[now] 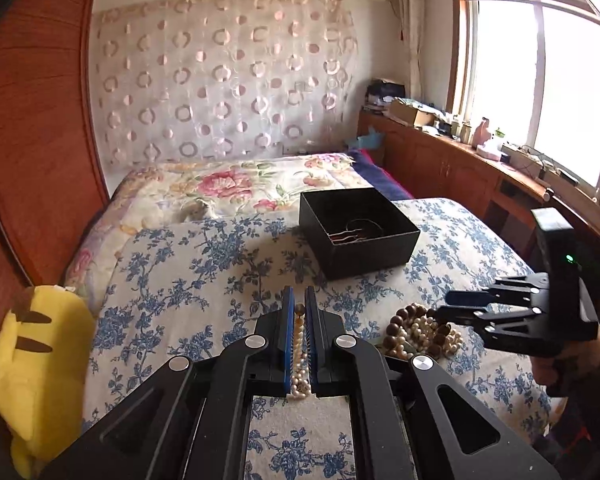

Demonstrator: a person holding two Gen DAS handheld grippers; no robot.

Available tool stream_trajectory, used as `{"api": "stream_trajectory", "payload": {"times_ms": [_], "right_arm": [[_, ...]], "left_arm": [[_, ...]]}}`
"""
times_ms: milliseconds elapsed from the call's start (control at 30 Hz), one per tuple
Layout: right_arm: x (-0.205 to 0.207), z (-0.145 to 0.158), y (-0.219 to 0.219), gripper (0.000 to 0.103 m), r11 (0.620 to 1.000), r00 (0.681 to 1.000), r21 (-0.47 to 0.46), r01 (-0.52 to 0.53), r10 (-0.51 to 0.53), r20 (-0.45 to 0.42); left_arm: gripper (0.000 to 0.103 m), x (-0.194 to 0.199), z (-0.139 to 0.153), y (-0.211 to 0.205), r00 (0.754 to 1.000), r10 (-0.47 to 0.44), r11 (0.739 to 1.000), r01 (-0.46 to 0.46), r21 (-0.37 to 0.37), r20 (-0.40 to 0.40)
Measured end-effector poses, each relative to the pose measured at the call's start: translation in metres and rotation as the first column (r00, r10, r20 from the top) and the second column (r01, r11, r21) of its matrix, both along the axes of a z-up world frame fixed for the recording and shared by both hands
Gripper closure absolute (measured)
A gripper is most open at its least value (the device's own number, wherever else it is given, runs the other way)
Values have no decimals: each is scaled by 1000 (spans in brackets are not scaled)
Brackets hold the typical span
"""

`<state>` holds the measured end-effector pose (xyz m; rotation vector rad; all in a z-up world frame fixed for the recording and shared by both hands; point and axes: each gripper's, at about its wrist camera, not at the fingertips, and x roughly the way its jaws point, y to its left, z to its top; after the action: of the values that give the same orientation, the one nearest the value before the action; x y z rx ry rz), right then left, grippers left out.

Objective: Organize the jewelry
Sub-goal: 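Lift the pearl necklace with the left gripper while the right gripper grasps the brown bead bracelet, then carry the pearl necklace with the left gripper while the right gripper carries the bead bracelet over the black box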

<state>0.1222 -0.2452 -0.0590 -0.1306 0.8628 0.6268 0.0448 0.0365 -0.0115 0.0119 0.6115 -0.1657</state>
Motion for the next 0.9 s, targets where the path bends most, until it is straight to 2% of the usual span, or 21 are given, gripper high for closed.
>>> {"api": "stream_trajectory", "payload": {"times_ms": [367, 400, 433, 467, 500, 633, 900], "right_arm": [[19, -14, 12, 73, 997, 998, -70, -16, 12, -57], [19, -13, 11, 74, 998, 998, -66, -21, 17, -61], [18, -13, 11, 83, 998, 997, -54, -31, 27, -71], [17, -12, 11, 86, 998, 997, -45, -38, 35, -76], [16, -11, 11, 88, 998, 997, -50, -42, 39, -68], [11, -1, 9, 88, 998, 998, -35, -53, 52, -43], [1, 45, 4, 89, 997, 995, 3, -77, 76, 68]], "left_arm": [[99, -1, -9, 2, 1000, -5, 1000, 5, -11, -12], [99, 0, -10, 2, 1000, -6, 1000, 6, -11, -13], [99, 0, -11, 2, 1000, -7, 1000, 7, -10, -15], [99, 0, -11, 1, 1000, -8, 1000, 8, -9, -16], [99, 1, -12, 1, 1000, -9, 1000, 8, -9, -17], [99, 1, -11, 0, 1000, -10, 1000, 10, -6, -7], [99, 11, 9, -4, 999, -18, 1000, 18, 12, 32]]}}
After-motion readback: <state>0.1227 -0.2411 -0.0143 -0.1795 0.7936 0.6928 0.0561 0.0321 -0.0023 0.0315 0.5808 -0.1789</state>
